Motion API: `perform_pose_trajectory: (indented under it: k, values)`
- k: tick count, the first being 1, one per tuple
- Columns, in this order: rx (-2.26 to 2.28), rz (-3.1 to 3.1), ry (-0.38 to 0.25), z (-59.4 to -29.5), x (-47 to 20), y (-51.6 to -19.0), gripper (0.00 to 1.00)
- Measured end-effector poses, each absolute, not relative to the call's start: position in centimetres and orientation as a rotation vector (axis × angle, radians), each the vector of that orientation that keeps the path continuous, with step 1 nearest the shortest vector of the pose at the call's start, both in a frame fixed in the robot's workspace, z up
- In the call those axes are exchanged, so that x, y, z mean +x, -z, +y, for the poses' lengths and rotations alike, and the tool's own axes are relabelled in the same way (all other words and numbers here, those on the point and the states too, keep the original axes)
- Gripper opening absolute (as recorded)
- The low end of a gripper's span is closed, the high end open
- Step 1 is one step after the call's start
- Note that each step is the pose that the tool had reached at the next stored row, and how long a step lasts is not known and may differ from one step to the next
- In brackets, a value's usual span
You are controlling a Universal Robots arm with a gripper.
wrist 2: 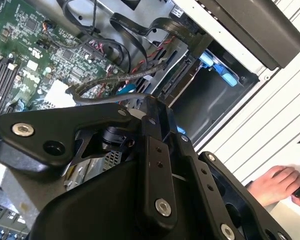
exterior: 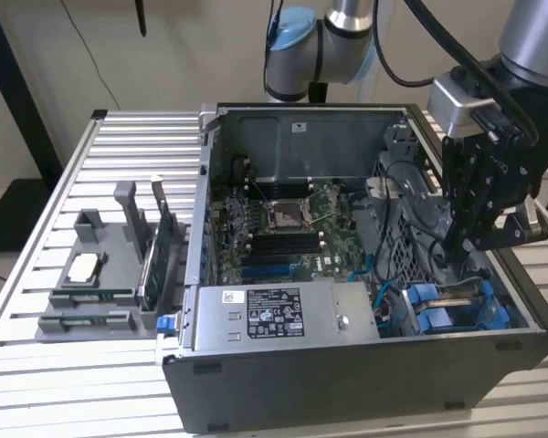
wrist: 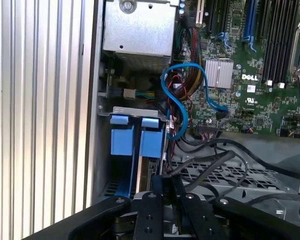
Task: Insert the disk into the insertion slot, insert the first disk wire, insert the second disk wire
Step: 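Insert the first disk wire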
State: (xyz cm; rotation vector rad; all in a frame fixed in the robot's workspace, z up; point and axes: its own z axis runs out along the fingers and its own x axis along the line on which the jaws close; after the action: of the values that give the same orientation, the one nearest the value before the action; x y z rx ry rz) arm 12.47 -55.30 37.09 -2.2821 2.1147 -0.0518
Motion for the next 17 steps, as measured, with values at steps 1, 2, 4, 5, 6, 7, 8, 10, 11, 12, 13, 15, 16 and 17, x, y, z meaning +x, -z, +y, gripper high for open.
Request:
perform_pose_trajectory:
  k: [1,2,4,5,6,7,8,10,11,12,13,15,16,17]
  values:
    - [-2.283,2.116,0.049,-55.4,12.6,-37.0,0.19]
    - [-2.284,2.116,0.046,-55.5,12.7,-37.0,0.19]
    - [-2.285,2.117,0.039,-55.6,12.9,-36.8,0.19]
    - [-2.285,2.118,0.036,-55.7,13.0,-36.7,0.19]
    - [-2.286,2.119,0.031,-55.8,13.0,-36.7,0.19]
    - [-2.287,2.119,0.027,-55.9,13.1,-36.6,0.19]
    - [-2.288,2.120,0.023,-56.0,13.2,-36.6,0.19]
    - [-2.290,2.122,0.014,-56.2,13.4,-36.5,0.19]
    - [-2.290,2.123,0.010,-56.3,13.4,-36.4,0.19]
    - [-2.291,2.123,0.005,-56.4,13.5,-36.4,0.19]
    - [-2.291,2.123,0.001,-56.5,13.6,-36.3,0.19]
    - [-2.291,2.124,-0.007,-56.7,13.7,-36.3,0.19]
    - [-2.291,2.123,-0.007,-56.7,13.8,-36.3,0.19]
    - [-2.291,2.124,-0.008,-56.7,13.8,-36.3,0.19]
